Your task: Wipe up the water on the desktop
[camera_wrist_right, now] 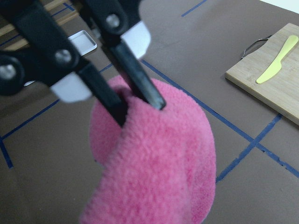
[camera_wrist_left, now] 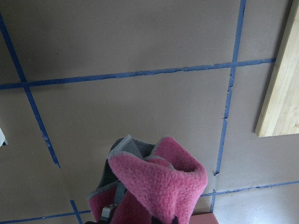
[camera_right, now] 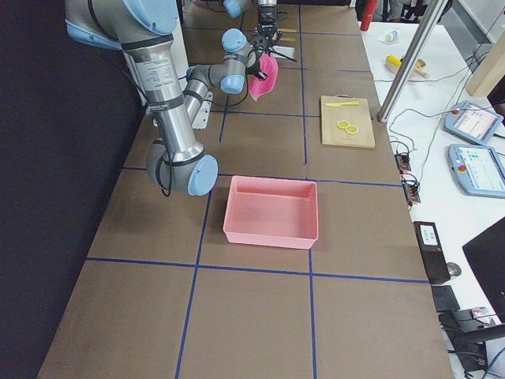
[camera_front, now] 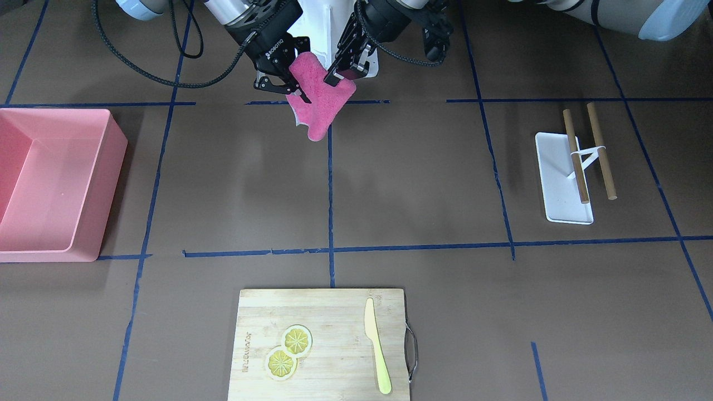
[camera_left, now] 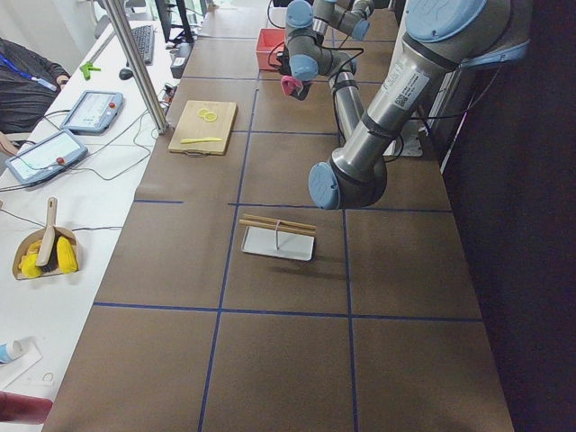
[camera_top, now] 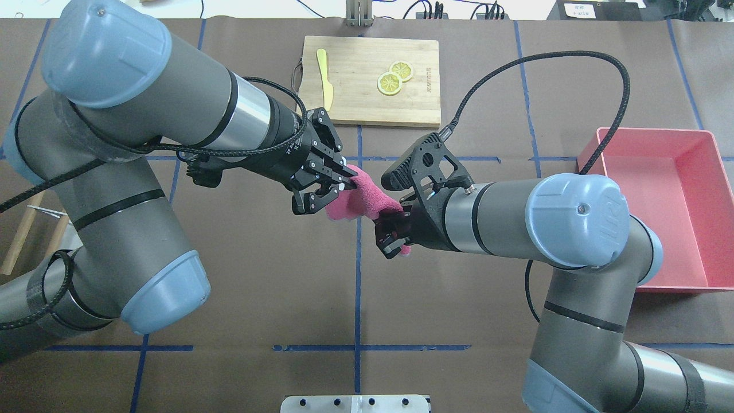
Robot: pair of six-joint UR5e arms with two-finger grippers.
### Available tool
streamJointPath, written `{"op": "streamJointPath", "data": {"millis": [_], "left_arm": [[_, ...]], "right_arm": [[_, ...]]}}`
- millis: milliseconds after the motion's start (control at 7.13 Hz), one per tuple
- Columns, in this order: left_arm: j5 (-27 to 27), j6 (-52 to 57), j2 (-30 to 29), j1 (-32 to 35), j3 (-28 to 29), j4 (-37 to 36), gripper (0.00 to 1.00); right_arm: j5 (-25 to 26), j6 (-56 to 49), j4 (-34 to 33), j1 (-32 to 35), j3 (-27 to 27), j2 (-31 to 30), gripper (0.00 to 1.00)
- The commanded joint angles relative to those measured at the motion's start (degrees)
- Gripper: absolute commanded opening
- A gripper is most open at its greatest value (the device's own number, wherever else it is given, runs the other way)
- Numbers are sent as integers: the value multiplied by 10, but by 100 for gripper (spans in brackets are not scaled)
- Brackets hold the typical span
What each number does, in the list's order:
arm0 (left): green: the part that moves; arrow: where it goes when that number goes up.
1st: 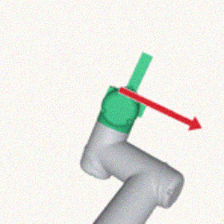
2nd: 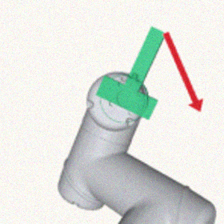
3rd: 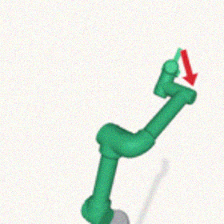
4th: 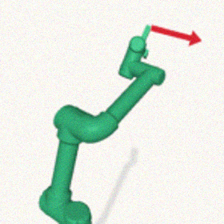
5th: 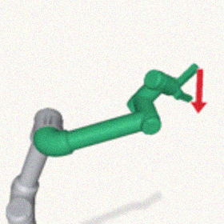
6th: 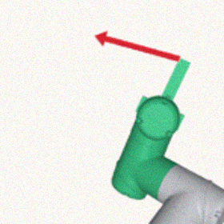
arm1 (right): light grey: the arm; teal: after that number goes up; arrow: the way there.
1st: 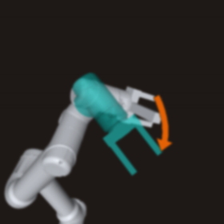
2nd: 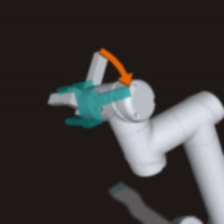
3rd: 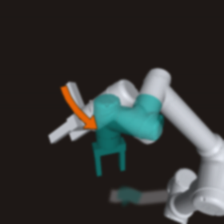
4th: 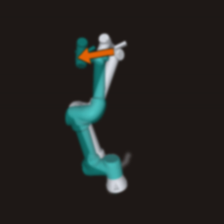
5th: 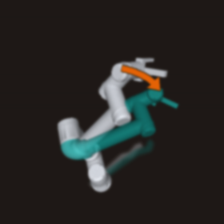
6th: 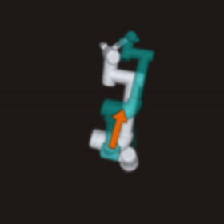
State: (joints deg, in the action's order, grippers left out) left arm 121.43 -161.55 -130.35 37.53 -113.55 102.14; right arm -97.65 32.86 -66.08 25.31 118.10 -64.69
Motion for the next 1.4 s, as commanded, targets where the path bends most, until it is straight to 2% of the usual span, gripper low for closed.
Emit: {"op": "streamJointPath", "data": {"millis": [0, 280, 421, 701, 841, 1122, 1262], "left_arm": [[0, 91, 23, 0, -25, 3, 100], [-2, 218, 53, 6, -35, -2, 100], [-4, 302, 82, 11, -43, -4, 100], [0, 444, 133, 34, -45, -9, 100], [0, 544, 146, 45, -45, -56, 100], [-7, 802, 158, 55, -98, -230, 100], [-7, 916, 187, 74, -129, -274, 100]], "right_arm": [[0, -1, -2, 0, -1, -1, 0], [0, -1, -10, 5, -2, -3, 0], [0, 0, -44, 10, -2, -3, 0], [0, 46, -165, 13, 12, 0, 0], [-11, 61, -209, 22, 14, 1, 0], [-127, 107, -281, 74, 13, 0, 0], [-141, 110, -304, 82, 13, 1, 0]]}}
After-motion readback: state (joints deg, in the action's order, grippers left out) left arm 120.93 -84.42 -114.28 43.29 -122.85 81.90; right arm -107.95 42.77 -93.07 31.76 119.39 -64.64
